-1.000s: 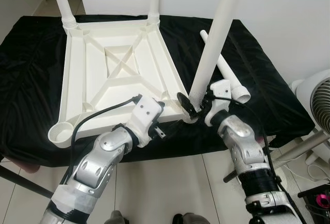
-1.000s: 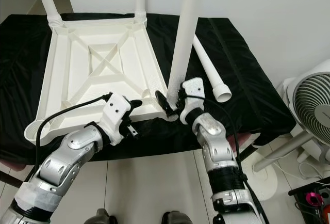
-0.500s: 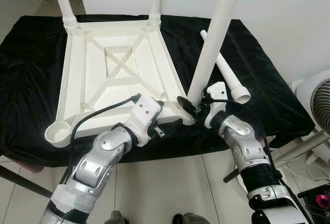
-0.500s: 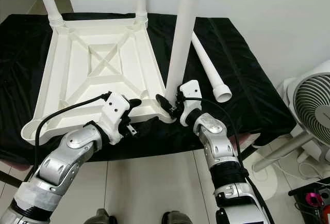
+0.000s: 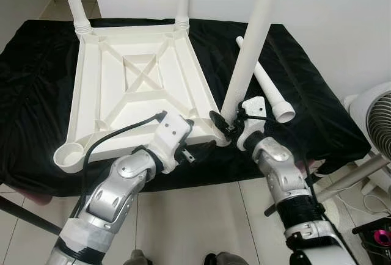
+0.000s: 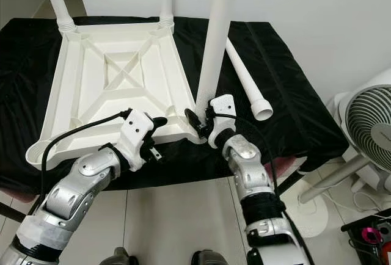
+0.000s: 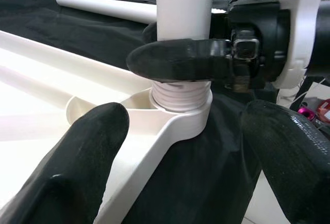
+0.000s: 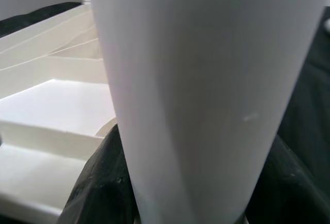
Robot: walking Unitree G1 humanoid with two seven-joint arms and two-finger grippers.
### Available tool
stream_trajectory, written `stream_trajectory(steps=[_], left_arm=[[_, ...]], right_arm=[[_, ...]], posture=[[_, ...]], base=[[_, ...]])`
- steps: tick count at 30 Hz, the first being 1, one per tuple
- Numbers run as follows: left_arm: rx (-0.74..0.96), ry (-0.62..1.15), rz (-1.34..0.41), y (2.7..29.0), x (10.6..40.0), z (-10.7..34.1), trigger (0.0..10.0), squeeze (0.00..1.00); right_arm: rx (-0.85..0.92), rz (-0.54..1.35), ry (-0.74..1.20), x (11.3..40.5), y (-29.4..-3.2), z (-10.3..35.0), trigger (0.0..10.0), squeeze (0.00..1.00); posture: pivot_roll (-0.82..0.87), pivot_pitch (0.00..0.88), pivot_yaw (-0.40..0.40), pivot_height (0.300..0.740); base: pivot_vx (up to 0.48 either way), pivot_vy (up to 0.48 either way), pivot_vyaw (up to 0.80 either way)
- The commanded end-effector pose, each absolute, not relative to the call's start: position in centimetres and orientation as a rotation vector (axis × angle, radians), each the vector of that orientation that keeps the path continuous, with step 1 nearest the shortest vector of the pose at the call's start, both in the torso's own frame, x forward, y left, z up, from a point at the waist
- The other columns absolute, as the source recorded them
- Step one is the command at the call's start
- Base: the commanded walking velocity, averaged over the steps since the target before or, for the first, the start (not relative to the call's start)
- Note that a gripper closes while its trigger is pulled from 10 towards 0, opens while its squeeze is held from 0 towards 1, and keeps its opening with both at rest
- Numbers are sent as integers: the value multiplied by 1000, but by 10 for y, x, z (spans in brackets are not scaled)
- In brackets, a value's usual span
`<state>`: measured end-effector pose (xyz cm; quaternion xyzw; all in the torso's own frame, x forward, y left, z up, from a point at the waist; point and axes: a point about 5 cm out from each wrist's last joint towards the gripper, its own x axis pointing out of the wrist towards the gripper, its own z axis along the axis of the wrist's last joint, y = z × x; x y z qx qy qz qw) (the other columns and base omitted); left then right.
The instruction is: Building children table
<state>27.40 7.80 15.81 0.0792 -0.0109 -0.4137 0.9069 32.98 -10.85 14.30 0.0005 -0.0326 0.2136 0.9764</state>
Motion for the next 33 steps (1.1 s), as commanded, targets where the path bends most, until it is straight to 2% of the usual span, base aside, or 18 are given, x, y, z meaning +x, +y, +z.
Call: stream_trajectory(steps=[1,11,19,20,28,33], left_arm=[[177,-20,-884,76,272,159,10000,0],[196,-23,-868,83,277,161,10000,0],[227,-19,-847,96,284,160,10000,0],[201,-25,-844,97,285,160,10000,0],[107,-44,-819,99,286,163,10000,0],[35,-68,-777,95,284,166,10000,0]], right_arm=[[38,359,-14,329,-114,134,10000,0],[114,83,-35,323,-103,139,10000,0],[155,120,-82,318,-97,146,10000,0],[155,138,-103,315,-99,147,10000,1000],[155,178,-139,308,-98,149,10000,1000],[141,153,-148,300,-106,143,10000,1000]], posture=[[-34,71,-15,740],[-28,74,-20,740],[-30,82,-7,740],[-27,87,-3,740],[-33,84,2,740],[-34,83,2,740]], base=[[0,0,0],[0,0,0],[0,0,0],[0,0,0],[0,0,0],[0,0,0]])
